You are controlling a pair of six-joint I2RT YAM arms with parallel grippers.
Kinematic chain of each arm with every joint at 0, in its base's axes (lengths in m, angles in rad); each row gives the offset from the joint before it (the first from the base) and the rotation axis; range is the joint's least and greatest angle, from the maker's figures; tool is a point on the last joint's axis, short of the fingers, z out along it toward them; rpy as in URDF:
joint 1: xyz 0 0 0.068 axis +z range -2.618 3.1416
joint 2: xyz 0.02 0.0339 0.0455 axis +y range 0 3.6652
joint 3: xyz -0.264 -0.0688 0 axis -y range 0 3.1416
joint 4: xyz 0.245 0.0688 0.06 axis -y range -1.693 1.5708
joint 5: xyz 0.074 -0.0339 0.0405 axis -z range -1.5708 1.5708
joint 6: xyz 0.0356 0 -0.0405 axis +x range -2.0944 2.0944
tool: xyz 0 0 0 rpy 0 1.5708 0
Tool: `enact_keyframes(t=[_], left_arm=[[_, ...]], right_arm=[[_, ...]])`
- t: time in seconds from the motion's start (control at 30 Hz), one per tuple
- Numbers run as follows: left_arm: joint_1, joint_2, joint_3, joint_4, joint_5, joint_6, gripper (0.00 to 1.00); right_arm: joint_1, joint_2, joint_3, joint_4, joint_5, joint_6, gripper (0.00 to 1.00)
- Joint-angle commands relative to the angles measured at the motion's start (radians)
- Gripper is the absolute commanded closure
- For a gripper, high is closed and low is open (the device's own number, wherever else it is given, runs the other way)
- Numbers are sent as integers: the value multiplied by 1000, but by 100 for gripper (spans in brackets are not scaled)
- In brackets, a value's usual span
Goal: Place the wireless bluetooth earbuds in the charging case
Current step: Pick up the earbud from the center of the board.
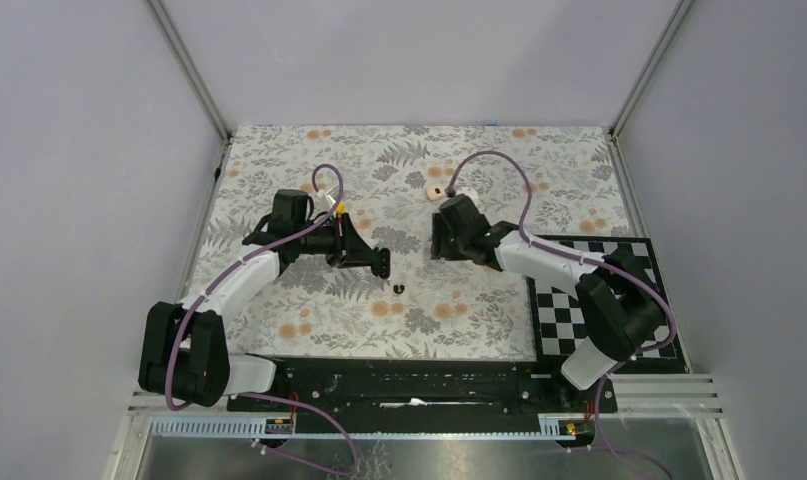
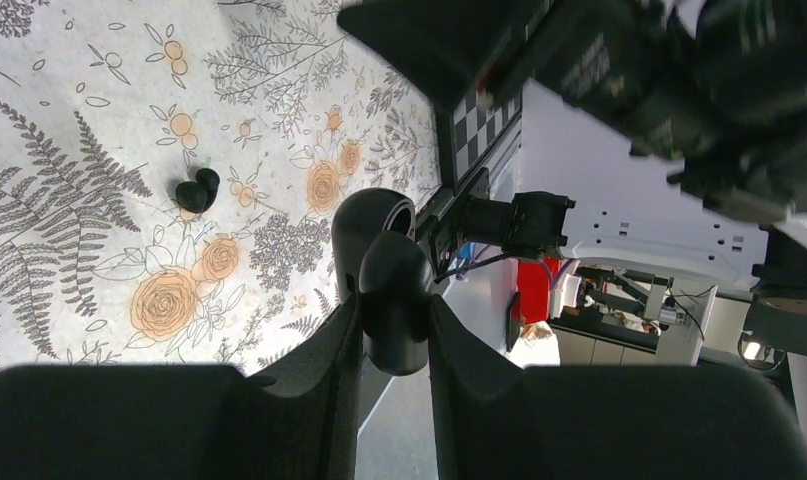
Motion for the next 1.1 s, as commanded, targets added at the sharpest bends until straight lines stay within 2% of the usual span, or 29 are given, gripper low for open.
enact_keyframes(t=[0.0,0.13,0.27,0.47,0.73,1.07], left_arm=[[8,-18,-16,2,-13,29,100],[12,-20,-55,33,-27,1,100],[11,-23,-54,45,-21,-2,100],[11,-11,-47,74,-22,-25,100],[10,18,-37,89,-6,-22,100],[10,14,-32,73,-22,11,100]], right_arm=[[135,-58,-46,-15,56,44,42],[96,-110,-82,-22,171,54,44],[-84,-122,-59,-34,113,3,50],[-161,95,166,-164,65,-65,52],[-170,259,291,-168,97,-41,62],[-170,334,337,-156,83,-26,64]])
